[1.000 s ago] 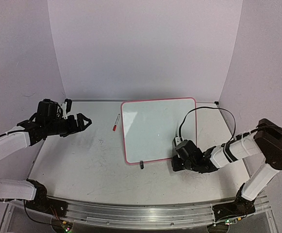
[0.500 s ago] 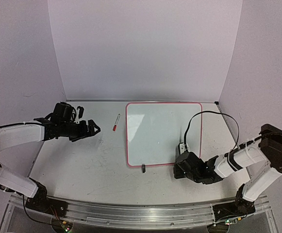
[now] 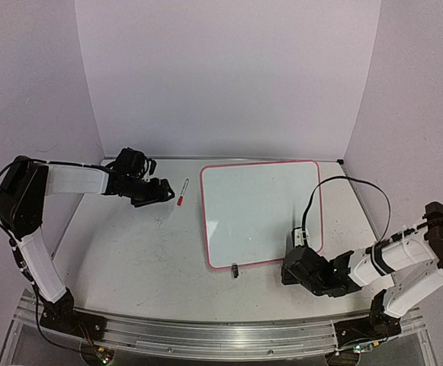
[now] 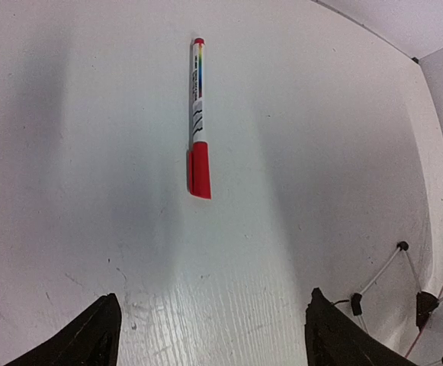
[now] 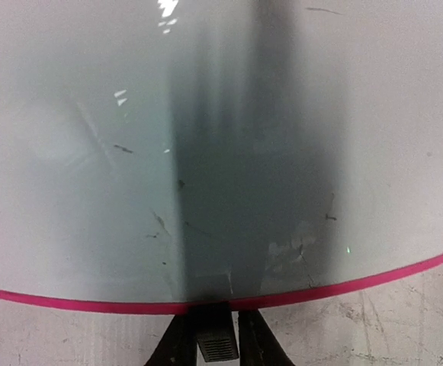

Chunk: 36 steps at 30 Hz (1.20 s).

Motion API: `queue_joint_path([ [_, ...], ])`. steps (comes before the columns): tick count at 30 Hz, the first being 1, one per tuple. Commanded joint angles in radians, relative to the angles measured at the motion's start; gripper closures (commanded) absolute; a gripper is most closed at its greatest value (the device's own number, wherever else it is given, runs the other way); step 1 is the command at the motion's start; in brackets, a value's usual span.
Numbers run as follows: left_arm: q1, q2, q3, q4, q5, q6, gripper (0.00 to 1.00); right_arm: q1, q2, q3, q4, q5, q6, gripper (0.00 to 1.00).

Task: Write a sentence on the whiteboard
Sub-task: Pick up the whiteboard marker from the center of the board.

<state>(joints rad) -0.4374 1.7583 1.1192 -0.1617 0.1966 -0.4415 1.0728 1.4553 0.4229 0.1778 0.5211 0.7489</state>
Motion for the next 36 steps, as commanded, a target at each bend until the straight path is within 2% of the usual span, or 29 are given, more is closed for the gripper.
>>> queue_joint_path([
  [1,-0.016,0.089,0.111,0.018,-0.071,0.042,0.17,-0.004,-0.048,0.008,0.007,0.135,0.102,0.66],
  [4,-0.026,0.162,0.169,0.014,-0.087,0.061,0.19,-0.003,-0.05,0.003,0.026,0.124,0.084,0.53],
  [9,-0.061,0.291,0.275,0.008,-0.137,0.107,0.25,0.038,-0.038,0.018,0.02,0.117,0.067,0.39],
  [17,-0.089,0.446,0.436,-0.05,-0.277,0.161,0.41,0.08,-0.187,-0.009,-0.01,0.098,0.098,0.33],
  [22,-0.1,0.534,0.549,-0.124,-0.378,0.193,0.57,0.079,-0.318,-0.025,-0.03,0.119,0.049,0.31],
  [24,-0.11,0.558,0.57,-0.146,-0.431,0.203,0.68,0.078,-0.347,-0.021,-0.038,0.13,0.032,0.3],
  [31,-0.135,0.531,0.521,-0.174,-0.524,0.219,0.99,0.078,-0.408,0.065,-0.13,0.152,-0.006,0.29],
  [33,-0.135,0.492,0.474,-0.174,-0.55,0.214,1.0,0.078,-0.451,0.083,-0.141,0.157,-0.027,0.25],
  [36,-0.134,0.388,0.373,-0.174,-0.58,0.195,1.0,0.078,-0.506,0.105,-0.144,0.173,-0.076,0.1],
])
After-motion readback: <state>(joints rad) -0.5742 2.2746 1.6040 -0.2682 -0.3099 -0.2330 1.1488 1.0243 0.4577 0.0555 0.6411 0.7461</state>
